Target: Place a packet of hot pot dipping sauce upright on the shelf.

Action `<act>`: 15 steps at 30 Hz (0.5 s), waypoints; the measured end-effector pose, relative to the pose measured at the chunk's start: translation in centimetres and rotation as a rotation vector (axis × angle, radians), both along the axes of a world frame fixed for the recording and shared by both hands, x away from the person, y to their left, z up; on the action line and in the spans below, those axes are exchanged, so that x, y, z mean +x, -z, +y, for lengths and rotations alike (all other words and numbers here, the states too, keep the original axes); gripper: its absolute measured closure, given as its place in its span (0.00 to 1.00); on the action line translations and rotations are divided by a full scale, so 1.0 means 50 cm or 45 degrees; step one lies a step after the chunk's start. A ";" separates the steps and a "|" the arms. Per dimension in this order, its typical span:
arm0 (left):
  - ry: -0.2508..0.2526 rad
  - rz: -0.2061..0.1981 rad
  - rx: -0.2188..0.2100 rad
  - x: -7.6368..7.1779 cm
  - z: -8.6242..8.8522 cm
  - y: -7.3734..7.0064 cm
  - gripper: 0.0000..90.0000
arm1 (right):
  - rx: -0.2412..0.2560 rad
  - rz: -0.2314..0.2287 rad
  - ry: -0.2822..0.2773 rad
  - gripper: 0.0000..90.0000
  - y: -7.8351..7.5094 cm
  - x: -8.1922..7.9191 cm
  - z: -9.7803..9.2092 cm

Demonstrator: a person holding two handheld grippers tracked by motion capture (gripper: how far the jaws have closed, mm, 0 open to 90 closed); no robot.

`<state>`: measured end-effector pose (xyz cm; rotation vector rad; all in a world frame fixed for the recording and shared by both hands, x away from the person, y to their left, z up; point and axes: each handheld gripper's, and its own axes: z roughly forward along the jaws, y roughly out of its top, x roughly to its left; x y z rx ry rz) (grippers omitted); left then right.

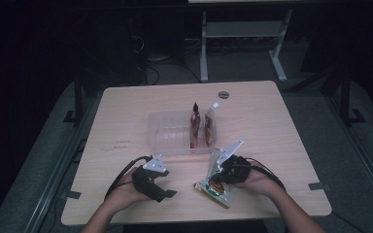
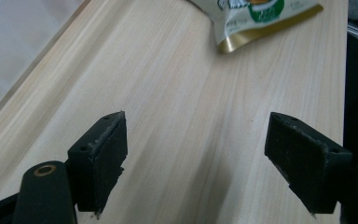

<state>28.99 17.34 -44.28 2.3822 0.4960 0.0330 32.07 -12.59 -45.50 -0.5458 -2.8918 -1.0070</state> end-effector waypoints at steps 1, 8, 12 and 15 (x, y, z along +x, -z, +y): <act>0.001 0.001 -0.006 0.000 0.000 0.000 0.23 | 0.002 -0.001 -0.007 1.00 0.000 -0.001 0.005; 0.001 0.013 -0.019 -0.001 -0.003 -0.001 0.23 | 0.025 -0.046 -0.049 1.00 0.004 -0.012 0.050; 0.004 0.010 -0.019 -0.001 -0.005 -0.001 0.23 | 0.040 -0.054 -0.066 1.00 0.005 -0.018 0.074; 0.008 0.012 -0.020 -0.001 -0.007 -0.001 0.23 | 0.054 -0.049 -0.083 1.00 0.007 -0.022 0.093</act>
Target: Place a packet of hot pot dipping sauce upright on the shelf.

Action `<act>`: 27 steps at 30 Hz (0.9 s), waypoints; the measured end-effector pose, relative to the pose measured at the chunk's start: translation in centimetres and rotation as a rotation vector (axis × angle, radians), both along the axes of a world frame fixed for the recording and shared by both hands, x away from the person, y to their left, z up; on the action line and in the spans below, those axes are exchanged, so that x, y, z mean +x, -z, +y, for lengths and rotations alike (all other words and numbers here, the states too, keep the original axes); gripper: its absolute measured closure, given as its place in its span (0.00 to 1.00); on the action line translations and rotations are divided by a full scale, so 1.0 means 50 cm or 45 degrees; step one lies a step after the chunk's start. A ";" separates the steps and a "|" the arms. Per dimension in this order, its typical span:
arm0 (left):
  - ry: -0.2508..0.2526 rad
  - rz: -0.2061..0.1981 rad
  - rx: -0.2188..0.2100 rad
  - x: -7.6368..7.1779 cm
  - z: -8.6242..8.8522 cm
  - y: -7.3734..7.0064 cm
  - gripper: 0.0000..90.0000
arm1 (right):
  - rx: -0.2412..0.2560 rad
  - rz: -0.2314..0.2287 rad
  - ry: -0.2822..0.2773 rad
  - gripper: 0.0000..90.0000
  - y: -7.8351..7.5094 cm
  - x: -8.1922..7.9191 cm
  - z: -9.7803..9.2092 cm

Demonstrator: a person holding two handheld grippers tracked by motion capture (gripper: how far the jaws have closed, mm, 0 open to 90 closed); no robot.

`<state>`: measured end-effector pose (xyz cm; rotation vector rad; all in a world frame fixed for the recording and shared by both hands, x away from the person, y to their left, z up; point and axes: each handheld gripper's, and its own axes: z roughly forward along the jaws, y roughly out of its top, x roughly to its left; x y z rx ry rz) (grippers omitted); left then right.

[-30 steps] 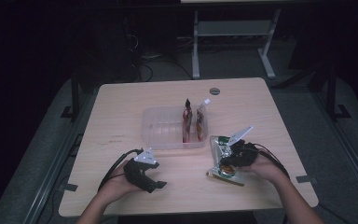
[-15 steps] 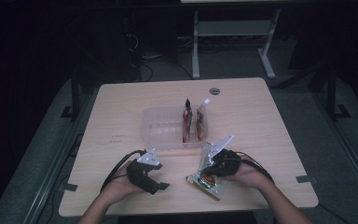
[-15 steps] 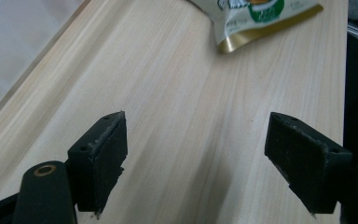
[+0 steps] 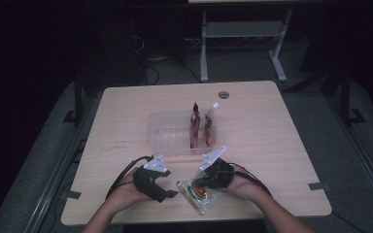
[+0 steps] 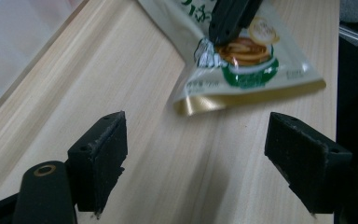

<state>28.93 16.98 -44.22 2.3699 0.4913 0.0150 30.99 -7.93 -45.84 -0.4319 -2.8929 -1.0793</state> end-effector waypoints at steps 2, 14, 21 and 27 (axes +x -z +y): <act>0.004 -0.003 0.001 0.000 -0.002 0.001 0.23 | 0.005 0.001 -0.014 1.00 0.000 -0.004 0.013; 0.019 0.009 -0.015 0.002 -0.028 -0.002 0.25 | 0.045 -0.014 0.055 0.97 -0.022 0.001 -0.018; 0.005 -0.011 -0.024 0.006 -0.068 -0.001 0.24 | 0.087 0.030 0.227 0.75 -0.039 0.011 -0.087; 0.013 -0.014 0.035 0.008 -0.100 0.015 0.24 | 0.072 0.035 0.323 0.57 -0.037 0.008 -0.145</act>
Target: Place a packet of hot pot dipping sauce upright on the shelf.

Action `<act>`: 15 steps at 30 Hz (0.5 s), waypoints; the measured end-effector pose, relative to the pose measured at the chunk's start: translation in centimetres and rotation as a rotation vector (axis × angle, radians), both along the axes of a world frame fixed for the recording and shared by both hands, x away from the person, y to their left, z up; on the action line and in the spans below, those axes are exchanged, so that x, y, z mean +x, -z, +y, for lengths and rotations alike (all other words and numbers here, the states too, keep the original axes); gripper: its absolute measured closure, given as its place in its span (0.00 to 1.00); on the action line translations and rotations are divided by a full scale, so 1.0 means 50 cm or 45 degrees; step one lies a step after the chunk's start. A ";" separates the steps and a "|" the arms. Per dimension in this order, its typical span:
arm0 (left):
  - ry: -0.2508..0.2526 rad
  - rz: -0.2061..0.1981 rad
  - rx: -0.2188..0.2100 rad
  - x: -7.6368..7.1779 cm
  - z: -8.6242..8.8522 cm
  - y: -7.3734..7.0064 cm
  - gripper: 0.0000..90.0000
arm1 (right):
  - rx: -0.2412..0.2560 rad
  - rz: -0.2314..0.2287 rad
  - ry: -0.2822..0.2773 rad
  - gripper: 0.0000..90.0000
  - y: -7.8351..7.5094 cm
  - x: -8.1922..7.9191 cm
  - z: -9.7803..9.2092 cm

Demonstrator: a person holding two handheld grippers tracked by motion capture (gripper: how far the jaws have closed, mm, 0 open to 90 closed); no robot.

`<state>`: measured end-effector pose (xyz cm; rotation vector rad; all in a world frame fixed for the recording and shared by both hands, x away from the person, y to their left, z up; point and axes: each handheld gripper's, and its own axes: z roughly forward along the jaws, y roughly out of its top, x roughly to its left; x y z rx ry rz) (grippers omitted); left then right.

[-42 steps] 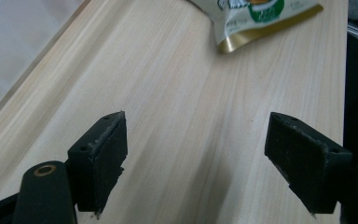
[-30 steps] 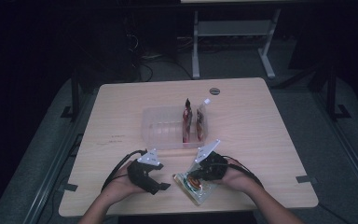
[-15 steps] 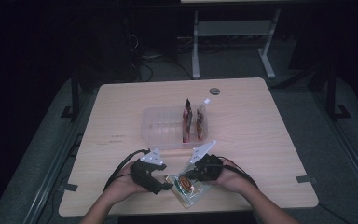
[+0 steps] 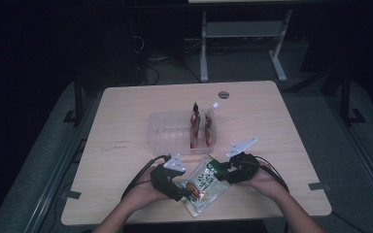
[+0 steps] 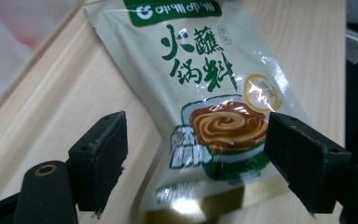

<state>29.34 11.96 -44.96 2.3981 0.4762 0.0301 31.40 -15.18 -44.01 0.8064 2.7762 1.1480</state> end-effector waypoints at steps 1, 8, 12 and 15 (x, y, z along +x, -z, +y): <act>0.003 0.000 0.013 0.000 -0.004 0.003 0.24 | -0.011 -0.008 0.012 0.55 0.000 -0.002 -0.006; -0.013 0.075 -0.001 0.004 -0.011 0.016 0.30 | 0.002 -0.027 0.095 0.47 -0.003 -0.001 -0.039; 0.000 0.071 -0.005 0.001 -0.014 0.018 0.37 | 0.001 -0.035 0.110 0.43 -0.002 0.004 -0.039; 0.000 0.053 0.004 0.000 -0.013 0.017 0.44 | 0.010 -0.029 0.126 0.42 -0.002 0.006 -0.041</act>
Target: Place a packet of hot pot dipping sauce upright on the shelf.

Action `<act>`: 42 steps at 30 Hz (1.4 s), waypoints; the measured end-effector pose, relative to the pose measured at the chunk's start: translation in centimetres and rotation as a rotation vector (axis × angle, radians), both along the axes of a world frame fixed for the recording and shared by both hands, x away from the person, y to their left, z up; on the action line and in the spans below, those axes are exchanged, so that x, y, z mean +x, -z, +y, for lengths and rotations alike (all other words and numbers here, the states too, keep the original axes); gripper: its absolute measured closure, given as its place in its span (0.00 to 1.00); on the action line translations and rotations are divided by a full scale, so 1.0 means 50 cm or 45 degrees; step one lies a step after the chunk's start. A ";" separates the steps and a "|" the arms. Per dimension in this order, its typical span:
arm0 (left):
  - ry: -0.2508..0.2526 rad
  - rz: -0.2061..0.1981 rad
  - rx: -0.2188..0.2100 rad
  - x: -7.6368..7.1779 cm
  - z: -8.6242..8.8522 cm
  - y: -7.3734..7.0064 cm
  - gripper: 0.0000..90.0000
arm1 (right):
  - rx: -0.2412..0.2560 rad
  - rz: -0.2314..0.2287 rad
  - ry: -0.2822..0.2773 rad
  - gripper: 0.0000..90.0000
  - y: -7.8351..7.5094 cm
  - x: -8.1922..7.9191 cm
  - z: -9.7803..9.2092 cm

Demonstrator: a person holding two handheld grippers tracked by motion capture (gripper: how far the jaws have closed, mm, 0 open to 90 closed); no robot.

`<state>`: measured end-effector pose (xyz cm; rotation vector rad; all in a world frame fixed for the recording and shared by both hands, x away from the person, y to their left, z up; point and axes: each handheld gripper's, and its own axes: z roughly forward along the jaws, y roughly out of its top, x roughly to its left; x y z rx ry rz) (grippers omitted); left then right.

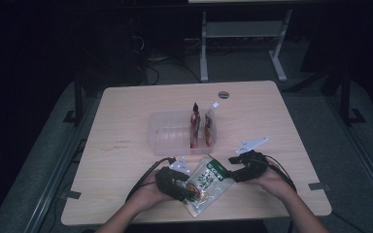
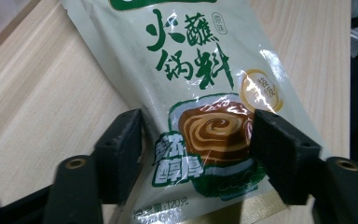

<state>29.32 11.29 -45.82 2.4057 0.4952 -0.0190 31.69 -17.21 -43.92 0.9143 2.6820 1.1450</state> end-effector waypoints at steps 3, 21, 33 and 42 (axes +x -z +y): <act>0.014 0.003 0.007 0.000 -0.002 -0.002 0.60 | 0.018 0.001 0.012 0.41 -0.001 0.005 -0.004; 0.040 0.002 -0.053 0.010 0.024 -0.034 1.00 | 0.166 0.064 -0.023 0.42 -0.009 0.011 -0.017; 0.107 -0.101 -0.113 0.000 0.067 -0.080 1.00 | 0.261 0.131 -0.109 0.36 -0.003 0.027 0.009; 0.158 -0.150 -0.198 -0.017 0.070 -0.106 1.00 | 0.338 0.195 -0.188 0.29 0.005 0.035 0.026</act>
